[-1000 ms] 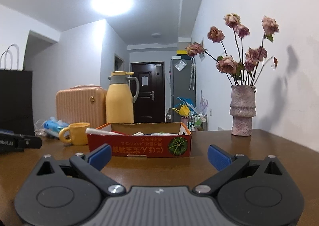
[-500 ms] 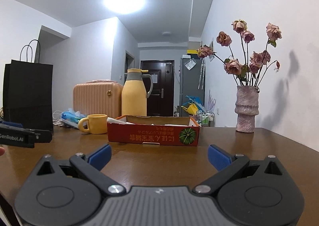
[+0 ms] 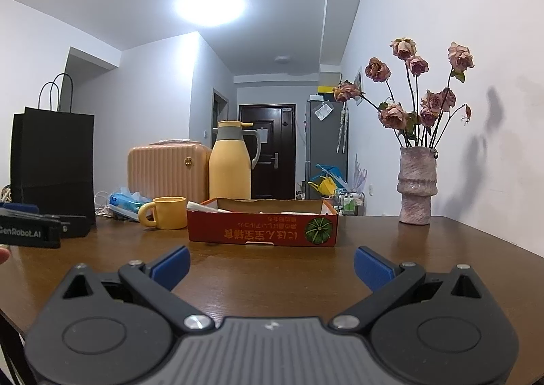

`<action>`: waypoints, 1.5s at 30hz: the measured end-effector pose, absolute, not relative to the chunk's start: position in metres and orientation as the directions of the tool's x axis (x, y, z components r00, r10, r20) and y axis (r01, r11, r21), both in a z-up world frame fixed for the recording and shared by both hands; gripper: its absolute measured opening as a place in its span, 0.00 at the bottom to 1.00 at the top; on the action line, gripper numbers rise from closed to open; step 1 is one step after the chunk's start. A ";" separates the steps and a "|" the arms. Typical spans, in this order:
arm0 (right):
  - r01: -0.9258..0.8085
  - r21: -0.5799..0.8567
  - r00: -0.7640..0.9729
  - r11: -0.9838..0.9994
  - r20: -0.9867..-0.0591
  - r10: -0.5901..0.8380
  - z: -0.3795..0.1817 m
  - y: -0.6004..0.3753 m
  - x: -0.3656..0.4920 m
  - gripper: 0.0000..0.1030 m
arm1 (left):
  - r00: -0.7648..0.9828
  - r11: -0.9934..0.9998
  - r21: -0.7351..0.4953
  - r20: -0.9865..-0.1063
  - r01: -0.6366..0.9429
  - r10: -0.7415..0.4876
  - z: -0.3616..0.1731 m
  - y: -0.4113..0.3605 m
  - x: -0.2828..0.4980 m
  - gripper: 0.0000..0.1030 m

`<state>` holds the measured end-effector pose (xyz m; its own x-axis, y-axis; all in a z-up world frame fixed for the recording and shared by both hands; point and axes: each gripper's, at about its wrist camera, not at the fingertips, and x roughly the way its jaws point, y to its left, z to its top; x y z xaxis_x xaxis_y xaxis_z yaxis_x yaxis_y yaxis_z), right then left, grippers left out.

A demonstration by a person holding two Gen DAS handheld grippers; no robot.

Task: Organize rigid objects

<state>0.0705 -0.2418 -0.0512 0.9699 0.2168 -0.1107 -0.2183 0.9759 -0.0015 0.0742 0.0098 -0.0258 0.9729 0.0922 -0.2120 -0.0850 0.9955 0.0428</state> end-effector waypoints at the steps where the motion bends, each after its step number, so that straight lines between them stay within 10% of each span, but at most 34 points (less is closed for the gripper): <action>1: -0.219 -0.001 0.970 0.976 -0.111 0.217 -0.051 -0.242 0.071 1.00 | 0.973 0.995 0.043 -0.212 -0.086 0.093 -0.026 0.010 0.074 1.00; 45: -0.222 0.005 0.967 0.975 -0.127 0.221 -0.052 -0.243 0.079 1.00 | 0.962 0.996 0.031 -0.258 -0.081 0.087 -0.031 0.011 0.083 1.00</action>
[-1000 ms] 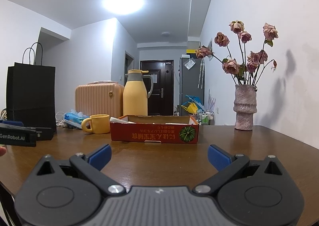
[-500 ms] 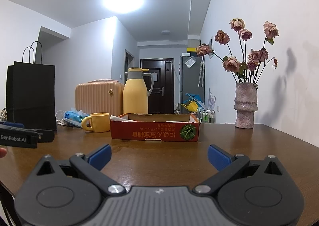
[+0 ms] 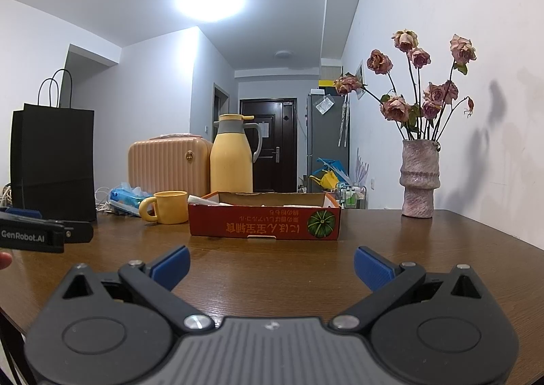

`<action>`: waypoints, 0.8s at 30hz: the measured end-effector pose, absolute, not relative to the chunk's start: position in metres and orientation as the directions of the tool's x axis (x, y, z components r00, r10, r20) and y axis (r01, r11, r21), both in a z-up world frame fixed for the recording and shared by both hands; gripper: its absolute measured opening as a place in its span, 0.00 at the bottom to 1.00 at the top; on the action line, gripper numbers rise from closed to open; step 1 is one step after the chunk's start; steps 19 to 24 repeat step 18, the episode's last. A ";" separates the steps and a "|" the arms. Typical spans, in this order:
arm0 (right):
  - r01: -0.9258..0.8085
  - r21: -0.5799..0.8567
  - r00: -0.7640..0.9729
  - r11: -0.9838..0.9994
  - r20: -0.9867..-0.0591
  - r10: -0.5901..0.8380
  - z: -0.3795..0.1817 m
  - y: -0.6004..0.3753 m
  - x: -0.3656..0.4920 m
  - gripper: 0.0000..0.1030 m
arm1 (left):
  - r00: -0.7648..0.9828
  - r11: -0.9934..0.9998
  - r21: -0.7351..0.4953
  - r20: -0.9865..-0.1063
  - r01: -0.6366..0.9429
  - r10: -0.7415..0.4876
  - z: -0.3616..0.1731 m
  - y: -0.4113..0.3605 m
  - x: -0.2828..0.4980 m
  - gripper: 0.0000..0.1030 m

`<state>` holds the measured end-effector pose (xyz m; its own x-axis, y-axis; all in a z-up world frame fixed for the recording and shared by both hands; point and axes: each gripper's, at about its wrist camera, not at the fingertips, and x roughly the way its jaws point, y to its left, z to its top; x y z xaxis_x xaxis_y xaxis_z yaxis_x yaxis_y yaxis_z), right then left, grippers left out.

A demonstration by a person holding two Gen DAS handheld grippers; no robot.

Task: Organize rigid objects

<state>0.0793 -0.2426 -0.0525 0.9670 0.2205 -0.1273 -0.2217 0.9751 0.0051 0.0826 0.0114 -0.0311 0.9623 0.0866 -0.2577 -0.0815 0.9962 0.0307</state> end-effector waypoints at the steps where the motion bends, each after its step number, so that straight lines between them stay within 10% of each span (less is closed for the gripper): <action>1: -0.222 0.005 0.967 0.975 -0.127 0.221 -0.052 -0.243 0.079 1.00 | 0.962 0.996 0.032 -0.258 -0.081 0.086 -0.031 0.011 0.083 1.00; 24: -0.223 0.004 0.967 0.975 -0.128 0.222 -0.055 -0.241 0.079 1.00 | 0.963 0.997 0.034 -0.255 -0.076 0.082 -0.033 0.010 0.081 1.00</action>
